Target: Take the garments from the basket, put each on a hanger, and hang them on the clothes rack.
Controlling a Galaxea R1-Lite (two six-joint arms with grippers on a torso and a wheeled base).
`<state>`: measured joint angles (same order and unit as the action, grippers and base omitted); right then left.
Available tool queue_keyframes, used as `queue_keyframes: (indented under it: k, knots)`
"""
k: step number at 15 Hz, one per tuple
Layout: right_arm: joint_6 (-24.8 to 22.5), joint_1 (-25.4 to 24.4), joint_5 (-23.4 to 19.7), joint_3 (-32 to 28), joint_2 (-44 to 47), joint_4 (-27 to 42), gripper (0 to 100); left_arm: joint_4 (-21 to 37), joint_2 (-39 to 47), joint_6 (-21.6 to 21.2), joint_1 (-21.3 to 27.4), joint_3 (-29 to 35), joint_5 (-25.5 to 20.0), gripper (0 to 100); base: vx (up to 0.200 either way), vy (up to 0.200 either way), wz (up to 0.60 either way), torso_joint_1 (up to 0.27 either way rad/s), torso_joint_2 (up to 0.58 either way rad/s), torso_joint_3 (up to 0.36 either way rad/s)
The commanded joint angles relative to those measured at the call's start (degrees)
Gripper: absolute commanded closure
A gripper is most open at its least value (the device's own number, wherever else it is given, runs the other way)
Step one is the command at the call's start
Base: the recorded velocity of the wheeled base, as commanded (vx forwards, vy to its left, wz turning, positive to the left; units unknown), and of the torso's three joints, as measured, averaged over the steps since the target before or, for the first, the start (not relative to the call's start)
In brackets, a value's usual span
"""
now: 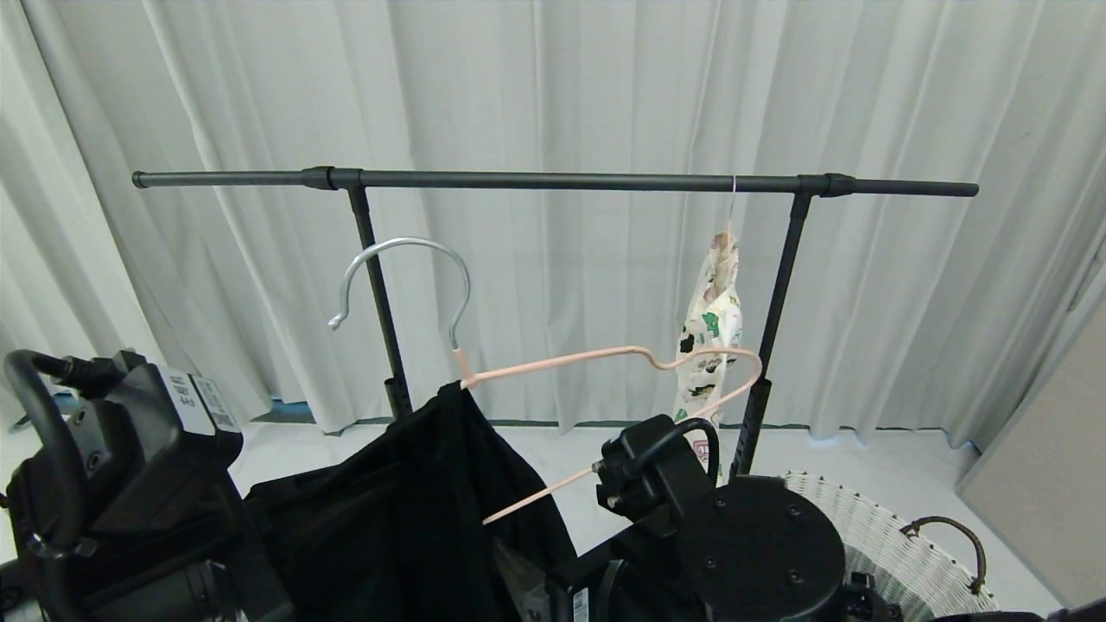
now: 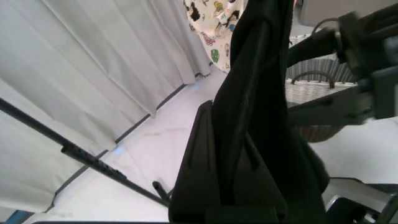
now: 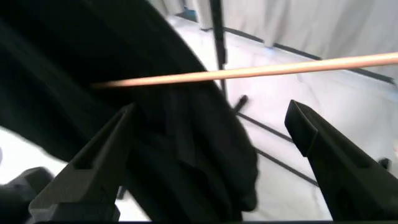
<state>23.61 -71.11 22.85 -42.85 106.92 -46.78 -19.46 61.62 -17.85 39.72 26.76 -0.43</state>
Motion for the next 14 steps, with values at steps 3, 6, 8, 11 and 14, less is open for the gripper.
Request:
queue_keyframes:
  k: [3,6,8,11,14]
  knots:
    - [-0.15,1.06,6.69,-0.83,4.52,0.02,0,-0.06,-0.28,0.01,2.29,1.10,0.16,100,0.000,0.000,0.00,0.000,0.00,0.000]
    - [-1.20,4.40,12.84,-0.48,5.84,0.02,0,-0.06,0.34,0.01,0.36,0.84,0.60,100,0.000,0.000,0.00,0.000,0.00,0.000]
    - [-3.75,8.18,14.68,0.14,5.40,-0.16,0,-0.06,0.95,0.01,-1.92,-1.45,3.59,100,0.000,0.000,0.00,0.000,0.00,0.000]
    - [-7.79,11.78,14.33,2.42,3.73,-2.88,0,-0.06,0.69,0.01,-5.62,-3.91,5.35,100,0.000,0.000,0.00,0.000,0.00,0.000]
    - [-10.17,12.48,9.59,6.64,0.74,-4.03,0,-0.14,0.43,0.01,-6.93,-4.61,5.44,100,0.000,0.000,0.00,0.000,0.00,0.000]
